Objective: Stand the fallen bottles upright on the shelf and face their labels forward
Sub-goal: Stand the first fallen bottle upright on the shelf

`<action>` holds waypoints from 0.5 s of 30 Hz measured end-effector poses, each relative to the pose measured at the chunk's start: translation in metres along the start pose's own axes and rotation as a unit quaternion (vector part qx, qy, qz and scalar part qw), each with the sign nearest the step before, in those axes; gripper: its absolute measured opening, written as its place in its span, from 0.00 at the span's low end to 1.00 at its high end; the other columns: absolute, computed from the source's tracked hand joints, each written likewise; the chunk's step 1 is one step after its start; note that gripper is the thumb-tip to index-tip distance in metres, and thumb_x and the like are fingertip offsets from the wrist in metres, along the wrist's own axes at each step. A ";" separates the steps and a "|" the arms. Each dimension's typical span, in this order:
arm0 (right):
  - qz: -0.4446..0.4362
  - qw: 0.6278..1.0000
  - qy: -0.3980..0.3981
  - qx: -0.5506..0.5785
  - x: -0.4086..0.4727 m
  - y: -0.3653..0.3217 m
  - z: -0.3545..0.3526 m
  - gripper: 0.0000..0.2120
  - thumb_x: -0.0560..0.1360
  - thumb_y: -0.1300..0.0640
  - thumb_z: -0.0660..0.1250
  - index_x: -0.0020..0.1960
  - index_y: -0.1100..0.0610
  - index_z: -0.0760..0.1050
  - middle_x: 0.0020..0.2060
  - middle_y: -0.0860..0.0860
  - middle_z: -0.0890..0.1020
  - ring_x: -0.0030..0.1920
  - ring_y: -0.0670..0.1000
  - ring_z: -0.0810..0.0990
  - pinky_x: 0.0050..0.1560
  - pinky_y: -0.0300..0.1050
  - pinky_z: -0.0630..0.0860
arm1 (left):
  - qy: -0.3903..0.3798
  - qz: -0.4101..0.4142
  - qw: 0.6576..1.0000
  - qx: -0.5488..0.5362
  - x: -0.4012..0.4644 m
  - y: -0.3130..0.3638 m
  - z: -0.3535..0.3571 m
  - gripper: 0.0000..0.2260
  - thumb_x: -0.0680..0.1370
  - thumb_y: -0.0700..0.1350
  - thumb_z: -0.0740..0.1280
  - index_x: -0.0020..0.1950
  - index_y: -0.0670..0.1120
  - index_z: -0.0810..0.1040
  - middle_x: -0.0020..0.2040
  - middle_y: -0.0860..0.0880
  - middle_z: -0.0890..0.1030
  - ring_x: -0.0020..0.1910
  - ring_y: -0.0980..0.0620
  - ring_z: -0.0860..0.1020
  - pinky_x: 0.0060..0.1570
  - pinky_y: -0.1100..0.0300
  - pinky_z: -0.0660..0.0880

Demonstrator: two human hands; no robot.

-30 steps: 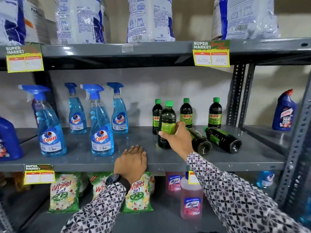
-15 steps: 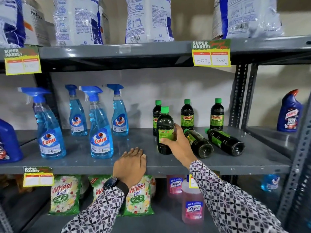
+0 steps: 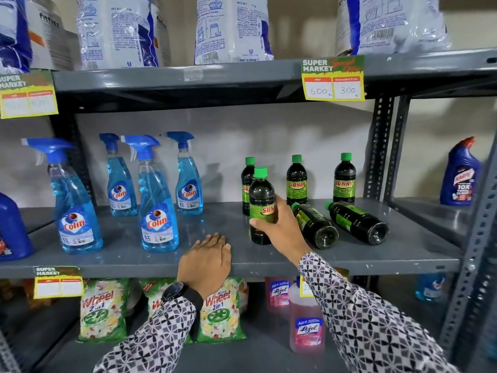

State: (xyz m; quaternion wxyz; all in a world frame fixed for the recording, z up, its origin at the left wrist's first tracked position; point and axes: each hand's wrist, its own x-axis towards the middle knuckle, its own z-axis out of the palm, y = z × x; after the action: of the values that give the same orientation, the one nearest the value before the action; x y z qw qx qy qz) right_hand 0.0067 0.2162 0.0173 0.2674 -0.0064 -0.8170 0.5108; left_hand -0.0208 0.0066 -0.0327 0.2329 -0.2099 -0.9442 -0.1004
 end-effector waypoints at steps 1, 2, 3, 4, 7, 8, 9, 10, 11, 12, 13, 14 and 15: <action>-0.001 1.000 -0.013 0.027 -0.001 0.000 -0.002 0.33 0.71 0.51 0.79 0.73 0.43 0.71 0.64 0.45 0.82 0.65 0.47 0.81 0.73 0.56 0.76 | -0.004 0.001 1.000 0.001 0.000 0.000 0.000 0.32 0.81 0.57 0.42 0.75 0.47 0.73 0.77 0.48 0.73 0.77 0.51 0.69 0.78 0.53 0.62; 0.003 0.999 -0.026 0.047 0.000 0.001 -0.003 0.33 0.73 0.57 0.77 0.75 0.44 0.71 0.63 0.44 0.83 0.64 0.46 0.82 0.73 0.56 0.76 | -0.006 0.001 1.000 0.002 0.000 0.001 0.000 0.31 0.81 0.57 0.42 0.76 0.47 0.72 0.77 0.48 0.73 0.77 0.51 0.69 0.78 0.53 0.62; 0.008 0.998 -0.031 0.060 0.002 0.003 -0.003 0.35 0.74 0.60 0.76 0.77 0.44 0.70 0.63 0.44 0.84 0.64 0.46 0.83 0.74 0.57 0.76 | -0.005 0.001 1.000 0.003 0.000 0.000 0.000 0.31 0.81 0.57 0.42 0.76 0.48 0.72 0.77 0.49 0.73 0.77 0.52 0.69 0.78 0.53 0.62; 0.013 0.997 -0.032 0.064 0.002 0.005 -0.003 0.37 0.73 0.60 0.77 0.78 0.44 0.69 0.63 0.44 0.85 0.64 0.46 0.83 0.74 0.58 0.76 | -0.003 0.001 1.000 0.004 0.000 0.000 0.000 0.31 0.81 0.57 0.42 0.76 0.48 0.72 0.77 0.49 0.73 0.77 0.52 0.69 0.78 0.53 0.62; 0.008 0.999 -0.023 0.040 0.002 0.003 0.000 0.39 0.69 0.54 0.82 0.75 0.45 0.70 0.65 0.46 0.81 0.66 0.47 0.81 0.73 0.55 0.76 | -0.001 0.001 1.000 0.003 0.000 0.000 -0.002 0.33 0.81 0.57 0.41 0.75 0.47 0.73 0.76 0.48 0.73 0.77 0.51 0.70 0.78 0.53 0.62; 0.002 1.000 -0.016 0.020 0.000 -0.001 -0.001 0.40 0.67 0.51 0.83 0.75 0.45 0.69 0.66 0.47 0.78 0.66 0.48 0.79 0.73 0.52 0.74 | -0.003 0.002 1.000 0.003 -0.001 0.001 -0.002 0.32 0.81 0.57 0.41 0.75 0.47 0.73 0.76 0.48 0.73 0.77 0.51 0.69 0.78 0.53 0.62; -0.001 1.000 -0.008 0.000 0.001 0.000 0.000 0.43 0.66 0.48 0.84 0.77 0.46 0.68 0.66 0.48 0.76 0.67 0.48 0.77 0.73 0.50 0.73 | -0.004 0.002 1.000 0.004 -0.001 0.001 -0.002 0.31 0.81 0.56 0.42 0.76 0.47 0.72 0.77 0.48 0.73 0.77 0.51 0.69 0.78 0.54 0.61; 0.005 1.000 -0.009 -0.012 0.000 -0.001 0.000 0.45 0.66 0.46 0.84 0.78 0.46 0.67 0.66 0.49 0.74 0.67 0.48 0.75 0.72 0.48 0.71 | -0.005 0.001 1.000 0.004 -0.001 0.001 -0.002 0.31 0.81 0.56 0.42 0.76 0.47 0.72 0.77 0.48 0.73 0.77 0.51 0.69 0.78 0.54 0.61; 0.006 1.000 -0.015 -0.008 0.001 -0.001 0.001 0.46 0.65 0.45 0.83 0.79 0.45 0.67 0.67 0.49 0.73 0.67 0.48 0.74 0.72 0.48 0.70 | -0.005 0.001 1.000 0.004 0.000 0.002 -0.002 0.31 0.81 0.56 0.42 0.76 0.47 0.72 0.77 0.48 0.73 0.77 0.51 0.69 0.78 0.54 0.61; 0.012 1.000 -0.020 0.010 0.002 -0.001 0.000 0.46 0.65 0.44 0.82 0.79 0.44 0.66 0.67 0.48 0.74 0.68 0.47 0.75 0.74 0.49 0.70 | -0.006 0.000 1.000 0.005 0.000 0.002 -0.002 0.31 0.81 0.56 0.42 0.75 0.47 0.73 0.77 0.48 0.73 0.77 0.51 0.69 0.78 0.54 0.61; 0.013 0.999 -0.027 0.032 0.005 0.002 0.000 0.44 0.66 0.45 0.81 0.79 0.43 0.66 0.68 0.48 0.77 0.67 0.47 0.77 0.75 0.53 0.72 | -0.006 0.000 1.000 0.006 0.000 0.002 -0.002 0.31 0.81 0.56 0.42 0.75 0.47 0.73 0.77 0.48 0.73 0.77 0.51 0.69 0.78 0.54 0.61; 0.018 0.998 -0.037 0.055 0.006 0.005 -0.001 0.43 0.68 0.49 0.80 0.79 0.43 0.66 0.68 0.47 0.79 0.67 0.47 0.79 0.76 0.56 0.73 | -0.007 0.000 1.000 0.006 -0.001 0.002 -0.002 0.31 0.81 0.56 0.42 0.75 0.47 0.73 0.77 0.48 0.73 0.77 0.51 0.70 0.78 0.54 0.62; 0.019 0.996 -0.046 0.074 0.007 0.008 -0.002 0.42 0.70 0.53 0.79 0.80 0.44 0.66 0.68 0.46 0.81 0.67 0.46 0.81 0.76 0.57 0.73 | -0.006 0.000 1.000 0.004 0.000 0.001 -0.002 0.31 0.81 0.56 0.42 0.75 0.47 0.73 0.76 0.48 0.73 0.77 0.51 0.70 0.78 0.53 0.62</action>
State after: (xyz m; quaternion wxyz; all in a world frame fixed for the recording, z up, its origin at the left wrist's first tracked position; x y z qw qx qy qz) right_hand 0.0000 0.2238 0.0141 0.2191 0.0214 -0.7884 0.5745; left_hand -0.0191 0.0071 -0.0311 0.2277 -0.2094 -0.9461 -0.0957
